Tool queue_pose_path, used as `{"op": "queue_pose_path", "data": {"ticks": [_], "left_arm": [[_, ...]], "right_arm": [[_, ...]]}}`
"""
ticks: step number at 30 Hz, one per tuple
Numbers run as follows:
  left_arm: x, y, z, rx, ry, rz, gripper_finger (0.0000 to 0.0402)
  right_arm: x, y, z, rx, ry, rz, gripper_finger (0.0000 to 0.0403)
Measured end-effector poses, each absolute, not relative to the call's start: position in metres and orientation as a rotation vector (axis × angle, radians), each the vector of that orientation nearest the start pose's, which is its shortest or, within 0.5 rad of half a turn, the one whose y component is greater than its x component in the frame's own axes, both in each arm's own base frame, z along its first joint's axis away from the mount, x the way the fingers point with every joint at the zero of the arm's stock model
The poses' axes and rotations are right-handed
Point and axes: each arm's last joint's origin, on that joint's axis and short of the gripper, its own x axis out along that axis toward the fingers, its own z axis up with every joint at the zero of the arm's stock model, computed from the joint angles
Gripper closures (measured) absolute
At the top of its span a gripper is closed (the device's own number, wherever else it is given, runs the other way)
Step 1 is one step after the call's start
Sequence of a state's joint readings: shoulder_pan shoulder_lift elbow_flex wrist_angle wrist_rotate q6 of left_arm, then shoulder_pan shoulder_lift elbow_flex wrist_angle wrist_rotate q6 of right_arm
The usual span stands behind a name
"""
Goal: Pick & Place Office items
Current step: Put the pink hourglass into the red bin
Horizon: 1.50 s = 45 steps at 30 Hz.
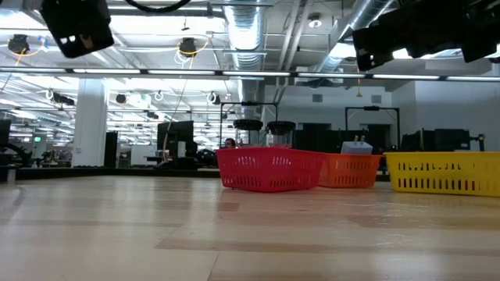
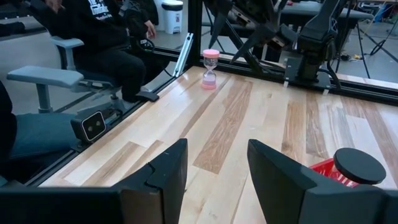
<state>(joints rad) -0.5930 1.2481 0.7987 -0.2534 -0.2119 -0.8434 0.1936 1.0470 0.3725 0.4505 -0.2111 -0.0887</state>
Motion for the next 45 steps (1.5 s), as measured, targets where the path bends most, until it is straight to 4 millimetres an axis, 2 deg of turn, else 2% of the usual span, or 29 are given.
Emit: {"op": "queue_pose_path", "data": {"ticks": [3, 8, 10, 13, 15, 21, 29, 37, 42, 45], "left_arm": [[0.22, -0.141, 0.25, -0.454, 0.793, -0.076, 0.0198], [0.227, -0.145, 0.282, -0.307, 0.885, -0.032, 0.0198], [0.228, -0.148, 0.285, -0.271, 0.958, 0.004, 0.0198], [0.23, -0.157, 0.28, -0.296, 1.062, 0.038, 0.0198], [0.23, -0.164, 0.268, -0.326, 1.16, 0.056, 0.0198], [0.218, -0.18, 0.242, -0.433, 1.453, 0.142, 0.0198], [0.207, -0.186, 0.251, -0.668, 1.446, 0.293, 0.0185], [0.19, -0.202, 0.252, -0.699, 1.461, 0.311, 0.0133], [0.178, -0.212, 0.251, -0.691, 1.44, 0.331, 0.0121], [0.169, -0.215, 0.243, -0.712, 1.451, 0.384, 0.0121]], "right_arm": [[0.205, 0.046, 0.205, -0.085, 0.208, 0.412, 0.0242], [0.205, 0.046, 0.205, -0.085, 0.208, 0.412, 0.0242], [0.205, 0.046, 0.205, -0.085, 0.209, 0.412, 0.0243], [0.205, 0.046, 0.204, -0.085, 0.209, 0.412, 0.0245], [0.205, 0.046, 0.204, -0.085, 0.209, 0.412, 0.0246], [0.205, 0.046, 0.204, -0.086, 0.214, 0.411, 0.0242], [0.205, 0.046, 0.204, -0.13, 0.208, 0.417, 0.0244], [0.204, 0.046, 0.2, -0.127, 0.251, 0.418, 0.0244], [0.204, 0.046, 0.199, -0.127, 0.257, 0.419, 0.0241], [0.204, 0.046, 0.199, -0.127, 0.257, 0.419, 0.0241]]}}
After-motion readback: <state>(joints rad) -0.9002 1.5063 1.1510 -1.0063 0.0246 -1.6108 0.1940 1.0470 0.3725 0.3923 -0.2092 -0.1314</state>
